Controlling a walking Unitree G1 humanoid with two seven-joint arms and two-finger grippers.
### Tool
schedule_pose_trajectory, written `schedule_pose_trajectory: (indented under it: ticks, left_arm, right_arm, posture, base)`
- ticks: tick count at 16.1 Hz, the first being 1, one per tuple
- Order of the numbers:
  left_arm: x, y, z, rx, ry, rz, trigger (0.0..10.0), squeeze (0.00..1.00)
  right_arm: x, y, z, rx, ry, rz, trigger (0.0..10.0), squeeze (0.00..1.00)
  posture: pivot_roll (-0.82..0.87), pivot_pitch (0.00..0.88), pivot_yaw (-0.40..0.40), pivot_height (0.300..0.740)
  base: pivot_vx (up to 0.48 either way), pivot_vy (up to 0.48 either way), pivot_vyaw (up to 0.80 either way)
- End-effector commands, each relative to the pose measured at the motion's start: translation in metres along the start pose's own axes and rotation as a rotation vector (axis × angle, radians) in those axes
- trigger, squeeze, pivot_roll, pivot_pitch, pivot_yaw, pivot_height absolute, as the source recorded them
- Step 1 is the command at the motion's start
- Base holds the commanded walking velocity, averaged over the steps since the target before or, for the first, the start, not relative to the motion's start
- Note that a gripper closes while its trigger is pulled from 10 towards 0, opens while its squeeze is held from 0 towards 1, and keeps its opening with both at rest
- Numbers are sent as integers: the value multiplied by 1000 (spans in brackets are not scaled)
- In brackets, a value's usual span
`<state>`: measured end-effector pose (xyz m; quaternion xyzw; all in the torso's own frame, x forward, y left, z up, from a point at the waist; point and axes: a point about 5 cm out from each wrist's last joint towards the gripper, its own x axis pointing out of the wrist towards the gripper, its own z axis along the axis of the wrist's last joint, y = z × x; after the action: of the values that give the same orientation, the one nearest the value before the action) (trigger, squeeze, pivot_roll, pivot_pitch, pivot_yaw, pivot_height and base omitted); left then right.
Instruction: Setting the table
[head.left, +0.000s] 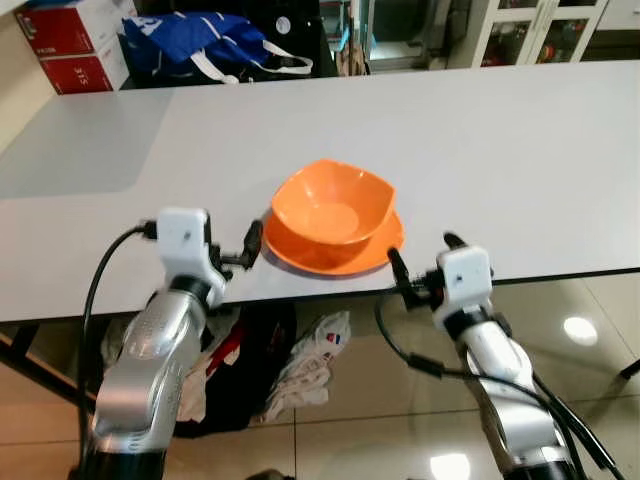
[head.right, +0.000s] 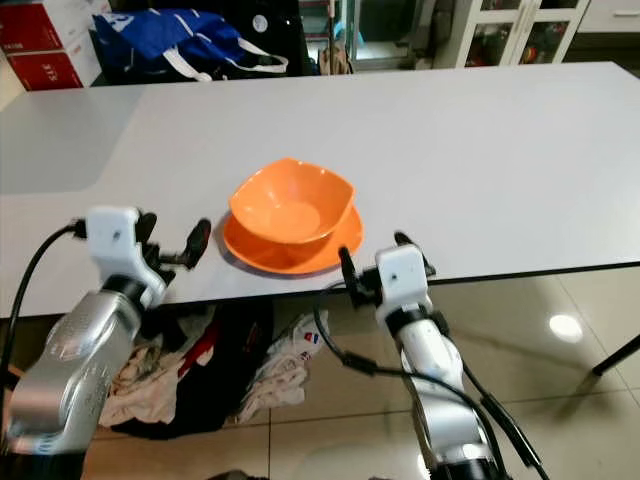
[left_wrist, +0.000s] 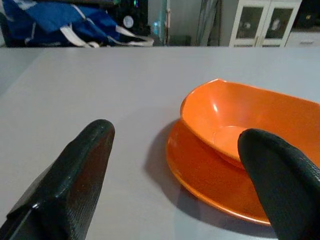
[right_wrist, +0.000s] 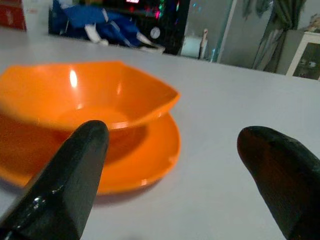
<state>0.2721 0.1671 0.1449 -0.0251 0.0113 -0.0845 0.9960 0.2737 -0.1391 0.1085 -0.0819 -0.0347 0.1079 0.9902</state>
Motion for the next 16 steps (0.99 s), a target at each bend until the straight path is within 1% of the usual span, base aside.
schedule_pose_trajectory:
  ticks: [1,2,3,4,5,6,7,8,9,11,12,13,14,16]
  left_arm:
    - [-4,0,0,32,-30,-10,10000,0]
    - [-6,0,-2,48,-30,-15,10000,0]
    - [-16,3,-12,114,-48,-15,10000,0]
    - [-28,13,-23,157,-52,27,10000,0]
    - [-36,20,-31,202,-45,61,10000,0]
    - [-40,26,-37,246,-30,89,10000,0]
    - [-41,29,-41,288,-22,100,10000,0]
    - [-44,31,-47,350,-17,92,10000,0]
    - [-45,31,-48,338,-21,90,10000,0]
    - [-39,23,-45,239,-21,63,10000,0]
    - [-35,17,-43,191,-26,44,10000,0]
    - [-32,9,-42,175,-30,11,10000,0]
    - [-26,5,-40,95,-19,28,10000,0]
    - [-22,3,-39,58,-13,31,10000,0]
  right_arm:
    - [3,-6,0,35,-12,-42,10000,0]
    - [4,-7,1,49,-16,-53,10000,0]
    - [2,-14,0,113,-29,-102,10000,0]
    - [-4,-23,-4,169,-55,-143,10000,0]
    - [-10,-26,-7,169,-69,-145,10000,0]
    - [-14,-27,-15,140,-56,-127,10000,0]
    - [-18,-27,-22,124,-30,-127,10000,0]
    - [-25,-27,-34,113,10,-141,10000,0]
    - [-28,-27,-37,109,17,-152,10000,0]
    - [-30,-27,-39,108,18,-152,10000,0]
    - [-29,-26,-38,104,14,-142,10000,0]
    - [-28,-25,-38,105,11,-137,10000,0]
    - [-24,-25,-38,108,17,-137,10000,0]
    - [-21,-23,-38,108,23,-130,10000,0]
  posture:
    - [-109,0,66,740]
    - [-109,0,66,740]
    - [-112,0,69,740]
    - [-116,0,71,740]
    - [-118,0,75,740]
    - [-118,0,75,740]
    - [-118,0,75,740]
    - [-118,0,81,740]
    - [-118,0,80,740]
    - [-118,0,80,740]
    - [-118,0,80,740]
    - [-117,0,77,740]
    - [-116,0,76,740]
    - [-114,0,71,740]
  base:
    - [0,0,0]
    - [0,0,0]
    - [0,0,0]
    - [0,0,0]
    - [0,0,0]
    - [0,0,0]
    - [0,0,0]
    - [0,0,0]
    - [0,0,0]
    - [0,0,0]
    - [0,0,0]
    - [0,0,0]
    - [0,0,0]
    - [0,0,0]
